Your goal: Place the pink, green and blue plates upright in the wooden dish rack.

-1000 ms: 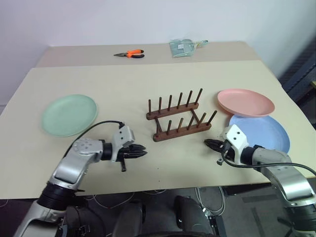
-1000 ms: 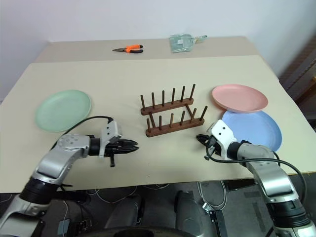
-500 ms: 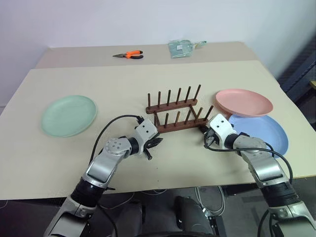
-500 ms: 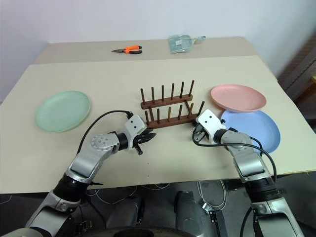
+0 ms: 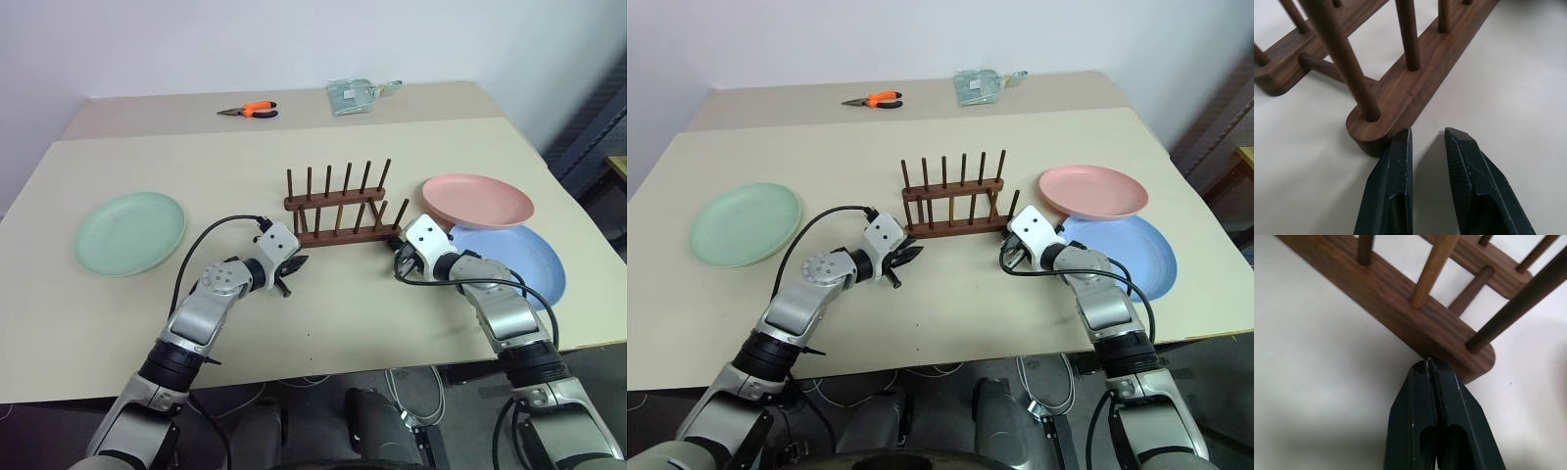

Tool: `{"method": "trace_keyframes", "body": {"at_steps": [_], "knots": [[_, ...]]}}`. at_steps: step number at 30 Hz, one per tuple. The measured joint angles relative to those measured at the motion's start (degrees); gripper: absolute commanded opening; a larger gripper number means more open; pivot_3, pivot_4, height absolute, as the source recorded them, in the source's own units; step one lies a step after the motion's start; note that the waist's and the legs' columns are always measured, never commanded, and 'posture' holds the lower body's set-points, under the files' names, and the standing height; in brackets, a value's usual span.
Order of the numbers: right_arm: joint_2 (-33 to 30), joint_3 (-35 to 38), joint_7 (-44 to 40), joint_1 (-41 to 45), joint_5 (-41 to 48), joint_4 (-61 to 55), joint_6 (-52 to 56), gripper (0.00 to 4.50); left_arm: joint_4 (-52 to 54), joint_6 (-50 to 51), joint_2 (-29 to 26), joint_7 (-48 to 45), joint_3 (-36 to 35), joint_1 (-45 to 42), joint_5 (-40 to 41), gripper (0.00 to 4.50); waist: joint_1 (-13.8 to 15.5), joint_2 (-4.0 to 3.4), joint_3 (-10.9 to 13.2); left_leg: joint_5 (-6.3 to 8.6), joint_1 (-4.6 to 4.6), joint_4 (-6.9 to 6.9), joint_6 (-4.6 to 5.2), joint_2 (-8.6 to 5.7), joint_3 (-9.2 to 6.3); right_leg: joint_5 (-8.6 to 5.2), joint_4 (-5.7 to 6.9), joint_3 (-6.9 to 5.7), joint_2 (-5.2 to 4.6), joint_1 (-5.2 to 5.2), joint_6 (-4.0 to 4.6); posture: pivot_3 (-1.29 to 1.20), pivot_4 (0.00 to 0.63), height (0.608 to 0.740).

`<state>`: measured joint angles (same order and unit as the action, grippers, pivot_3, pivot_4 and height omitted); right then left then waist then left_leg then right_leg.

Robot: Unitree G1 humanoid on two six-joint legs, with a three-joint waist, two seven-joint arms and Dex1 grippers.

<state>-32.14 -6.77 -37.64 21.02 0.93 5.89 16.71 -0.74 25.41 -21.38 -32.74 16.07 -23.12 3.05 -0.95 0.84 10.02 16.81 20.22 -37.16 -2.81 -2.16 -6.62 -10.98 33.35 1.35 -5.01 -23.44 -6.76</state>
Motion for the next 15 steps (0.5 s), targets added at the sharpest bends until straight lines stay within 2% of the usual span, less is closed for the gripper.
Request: {"method": "trace_keyframes", "body": {"at_steps": [4, 7, 9, 11, 15], "knots": [[-7.2, 6.15, -4.93, -0.28, 4.52, -7.36, 2.36, 2.75, 2.36, -1.31, -2.84, -2.36, -0.13, 1.82, 0.08, 1.02, -0.04, -0.05, 0.02, 0.0, 0.03, 0.05, 0.0, 0.0, 0.01, 0.0, -0.06, 0.01, -0.01, -0.02, 0.0, 0.0, 0.15, 0.74], [-15.47, 12.02, -7.17, -0.14, 5.05, -9.92, 2.92, 4.18, 3.99, -2.2, -3.92, -4.65, -0.88, 3.6, 1.0, 1.02, 0.22, -0.06, 0.02, 0.01, 0.09, 0.04, 0.0, -0.01, 0.01, -0.11, -0.13, 0.0, -0.03, -0.03, 0.12, 0.0, 0.15, 0.74], [-20.81, 13.6, -9.36, -0.8, 4.69, -10.29, 2.34, 4.18, 5.58, -2.31, -5.17, -7.28, -1.1, 4.7, 1.78, 1.02, 0.24, -0.05, 0.02, 0.01, 0.09, 0.04, 0.0, -0.01, 0.02, -0.18, -0.15, 0.0, -0.03, -0.01, 0.08, 0.0, 0.15, 0.74], [-23.51, 13.62, -10.63, -2.05, 3.14, -9.38, 0.58, 4.18, 6.88, -2.3, -5.58, -10.22, -0.91, 5.51, 2.9, 1.02, 0.21, -0.03, 0.03, 0.01, 0.12, 0.04, 0.0, -0.01, 0.04, -0.2, -0.19, 0.0, -0.04, -0.01, 0.06, 0.0, 0.15, 0.74], [-24.12, 9.66, -10.35, -1.92, -1.5, -0.59, -5.23, 4.18, 10.06, -1.81, -4.26, -13.63, -0.19, 5.34, 5.74, 1.02, 0.2, 0.0, 0.06, 0.01, 0.12, 0.0, 0.0, -0.02, 0.09, -0.18, -0.18, 0.01, -0.07, -0.01, 0.07, 0.0, 0.15, 0.74]]}}
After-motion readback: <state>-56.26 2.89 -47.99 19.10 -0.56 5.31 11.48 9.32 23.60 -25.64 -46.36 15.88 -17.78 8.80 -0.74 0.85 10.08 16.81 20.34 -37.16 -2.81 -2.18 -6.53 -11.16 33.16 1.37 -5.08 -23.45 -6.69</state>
